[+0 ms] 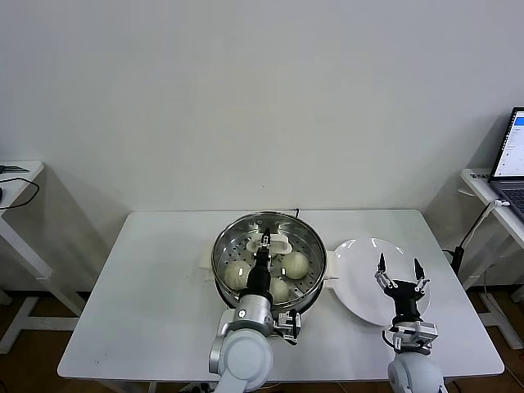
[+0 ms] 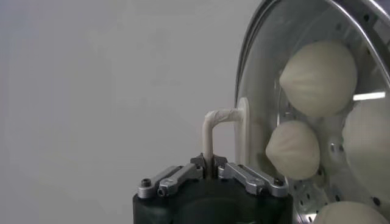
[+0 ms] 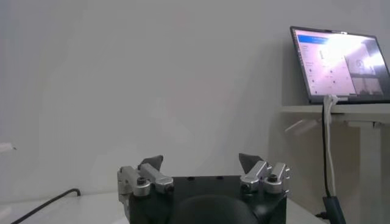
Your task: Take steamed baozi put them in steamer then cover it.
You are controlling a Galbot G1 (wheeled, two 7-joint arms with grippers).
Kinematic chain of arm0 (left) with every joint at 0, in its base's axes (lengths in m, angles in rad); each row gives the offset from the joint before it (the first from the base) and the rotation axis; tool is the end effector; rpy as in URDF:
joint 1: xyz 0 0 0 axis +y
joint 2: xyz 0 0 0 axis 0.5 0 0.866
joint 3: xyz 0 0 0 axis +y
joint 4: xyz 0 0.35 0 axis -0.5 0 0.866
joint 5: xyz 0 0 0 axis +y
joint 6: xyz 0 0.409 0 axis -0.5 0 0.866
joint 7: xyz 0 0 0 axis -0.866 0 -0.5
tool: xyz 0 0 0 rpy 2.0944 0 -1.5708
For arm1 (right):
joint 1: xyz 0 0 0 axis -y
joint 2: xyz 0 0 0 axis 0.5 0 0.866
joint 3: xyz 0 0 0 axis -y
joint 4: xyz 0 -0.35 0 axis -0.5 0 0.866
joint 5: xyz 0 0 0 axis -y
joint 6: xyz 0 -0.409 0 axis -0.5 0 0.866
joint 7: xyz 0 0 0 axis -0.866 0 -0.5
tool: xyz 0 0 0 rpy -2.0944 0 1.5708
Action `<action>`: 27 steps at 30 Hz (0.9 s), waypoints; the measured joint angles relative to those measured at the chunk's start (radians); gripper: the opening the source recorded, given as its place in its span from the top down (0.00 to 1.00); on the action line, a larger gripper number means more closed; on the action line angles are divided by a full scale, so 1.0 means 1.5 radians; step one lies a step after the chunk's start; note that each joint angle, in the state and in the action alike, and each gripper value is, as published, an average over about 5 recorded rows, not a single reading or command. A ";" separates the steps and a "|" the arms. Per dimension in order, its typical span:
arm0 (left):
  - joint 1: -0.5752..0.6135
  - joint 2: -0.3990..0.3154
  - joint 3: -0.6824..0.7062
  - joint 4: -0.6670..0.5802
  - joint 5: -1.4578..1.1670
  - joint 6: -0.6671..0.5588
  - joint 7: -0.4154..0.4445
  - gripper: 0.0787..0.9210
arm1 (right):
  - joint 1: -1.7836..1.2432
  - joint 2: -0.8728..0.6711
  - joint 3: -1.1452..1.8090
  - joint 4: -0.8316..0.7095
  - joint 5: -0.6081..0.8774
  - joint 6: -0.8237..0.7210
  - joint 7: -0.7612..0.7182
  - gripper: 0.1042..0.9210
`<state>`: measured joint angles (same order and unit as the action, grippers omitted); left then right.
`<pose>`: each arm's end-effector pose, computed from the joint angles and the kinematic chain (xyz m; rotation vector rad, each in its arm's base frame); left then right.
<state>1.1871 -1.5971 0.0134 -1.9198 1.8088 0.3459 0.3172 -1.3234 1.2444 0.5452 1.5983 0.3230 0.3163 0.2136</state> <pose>0.2984 -0.2021 -0.2489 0.1908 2.1130 2.2233 0.3065 -0.1170 -0.4175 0.3425 3.0490 0.0013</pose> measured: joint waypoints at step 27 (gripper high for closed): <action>0.025 0.005 0.010 -0.035 -0.002 -0.003 -0.005 0.19 | 0.001 0.001 -0.004 0.002 -0.001 0.000 0.000 0.12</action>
<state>1.2253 -1.5894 0.0283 -1.9724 1.8053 0.3407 0.3101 -1.3220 1.2463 0.5386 1.6013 0.3214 0.3157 0.2131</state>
